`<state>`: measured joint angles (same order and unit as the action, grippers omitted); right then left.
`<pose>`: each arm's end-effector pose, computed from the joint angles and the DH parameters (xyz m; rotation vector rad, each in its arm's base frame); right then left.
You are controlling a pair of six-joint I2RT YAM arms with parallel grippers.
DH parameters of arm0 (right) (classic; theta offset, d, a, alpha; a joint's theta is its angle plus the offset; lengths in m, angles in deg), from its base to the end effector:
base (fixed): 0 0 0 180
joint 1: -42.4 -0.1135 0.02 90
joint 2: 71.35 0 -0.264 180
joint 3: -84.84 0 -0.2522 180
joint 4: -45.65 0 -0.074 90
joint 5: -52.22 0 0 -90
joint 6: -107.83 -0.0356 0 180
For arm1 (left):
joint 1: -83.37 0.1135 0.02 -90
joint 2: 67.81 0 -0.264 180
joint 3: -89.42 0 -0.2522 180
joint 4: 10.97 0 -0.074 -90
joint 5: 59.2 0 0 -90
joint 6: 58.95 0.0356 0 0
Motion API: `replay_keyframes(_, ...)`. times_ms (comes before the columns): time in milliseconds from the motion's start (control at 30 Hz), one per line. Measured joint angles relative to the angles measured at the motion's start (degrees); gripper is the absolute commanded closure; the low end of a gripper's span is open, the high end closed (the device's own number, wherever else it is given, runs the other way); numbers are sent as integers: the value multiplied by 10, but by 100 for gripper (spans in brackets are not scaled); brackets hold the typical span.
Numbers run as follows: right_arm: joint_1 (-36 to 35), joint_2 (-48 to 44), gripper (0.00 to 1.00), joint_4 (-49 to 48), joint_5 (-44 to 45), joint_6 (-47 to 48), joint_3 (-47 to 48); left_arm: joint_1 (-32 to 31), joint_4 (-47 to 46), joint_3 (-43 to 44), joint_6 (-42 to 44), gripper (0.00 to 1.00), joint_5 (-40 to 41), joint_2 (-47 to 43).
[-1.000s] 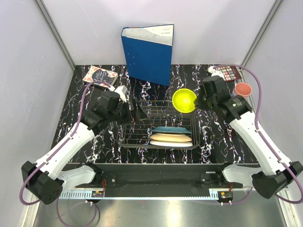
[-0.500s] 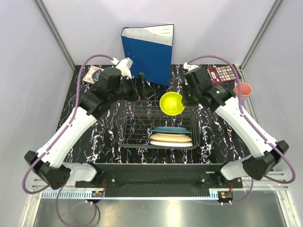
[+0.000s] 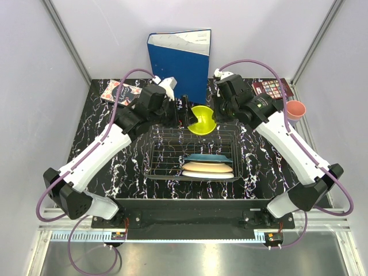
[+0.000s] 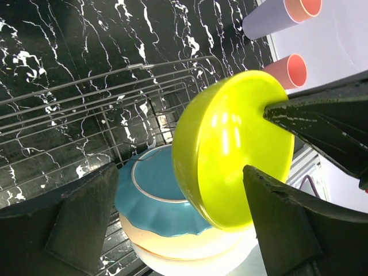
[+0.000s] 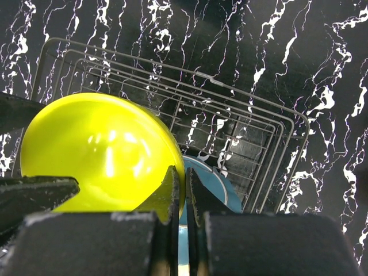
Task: Unload the mixed dishes from the dish rack
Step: Place the bowl at the center of the board.
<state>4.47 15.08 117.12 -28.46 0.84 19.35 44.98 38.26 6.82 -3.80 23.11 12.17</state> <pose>0.2444 0.1832 0.4207 -0.3434 2.3088 0.2947 0.2381 -0.1947 0.3914 0.1538 2.2498 -0.8696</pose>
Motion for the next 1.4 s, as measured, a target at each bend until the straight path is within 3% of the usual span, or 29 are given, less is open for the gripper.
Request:
replay_keyframes(133, -2, 0, 100, 0, -2, 1, 0, 0, 0, 0, -2, 43, 2, 0)
replay_keyframes(333, -5, 0, 100, 0, -11, 1, -1, 0, 0, 0, -4, 64, -3, 8)
replay_keyframes(367, -6, 0, 100, 0, -13, 1, -1, 0, 0, 0, -5, 73, -5, 10)
replay_keyframes(433, -9, 0, 100, 0, -15, 0, -1, 0, 0, -2, -7, 82, -9, 15)
replay_keyframes(467, -11, 0, 100, 0, -16, 0, -1, 0, 0, -2, -9, 95, -9, 17)
replay_keyframes(500, -12, 0, 100, 0, -16, -1, -1, 0, 1, -4, -8, 100, -5, 19)
replay_keyframes(633, -23, -4, 100, -13, -23, -8, -2, 1, 12, -20, -14, 100, 4, 28)
replay_keyframes(667, -24, -4, 92, -13, -23, -8, -4, 0, 12, -22, -16, 100, 4, 28)
replay_keyframes(700, -24, -4, 71, -13, -23, -9, -8, 0, 12, -23, -16, 100, 6, 28)
replay_keyframes(767, -24, -4, 48, -14, -24, -13, -9, 0, 10, -27, -16, 100, 9, 26)
replay_keyframes(800, -25, -5, 30, -16, -26, -14, -9, 0, 11, -31, -16, 100, 9, 23)
replay_keyframes(867, -24, -8, 15, -17, -18, -15, -9, 2, 16, -39, -14, 100, 15, 8)
replay_keyframes(900, -24, -10, 2, -17, -12, -16, -9, 3, 21, -43, -14, 100, 18, -3)
replay_keyframes(1267, -55, -30, 0, -126, -26, -79, -16, 131, 20, -99, -31, 100, -26, -139)
replay_keyframes(1333, -53, -49, 0, -118, 0, -76, -29, 188, 50, -108, -31, 100, 21, -146)
replay_keyframes(1400, -31, -102, 0, -84, 38, -74, -67, 285, 75, -125, -38, 100, 88, -141)
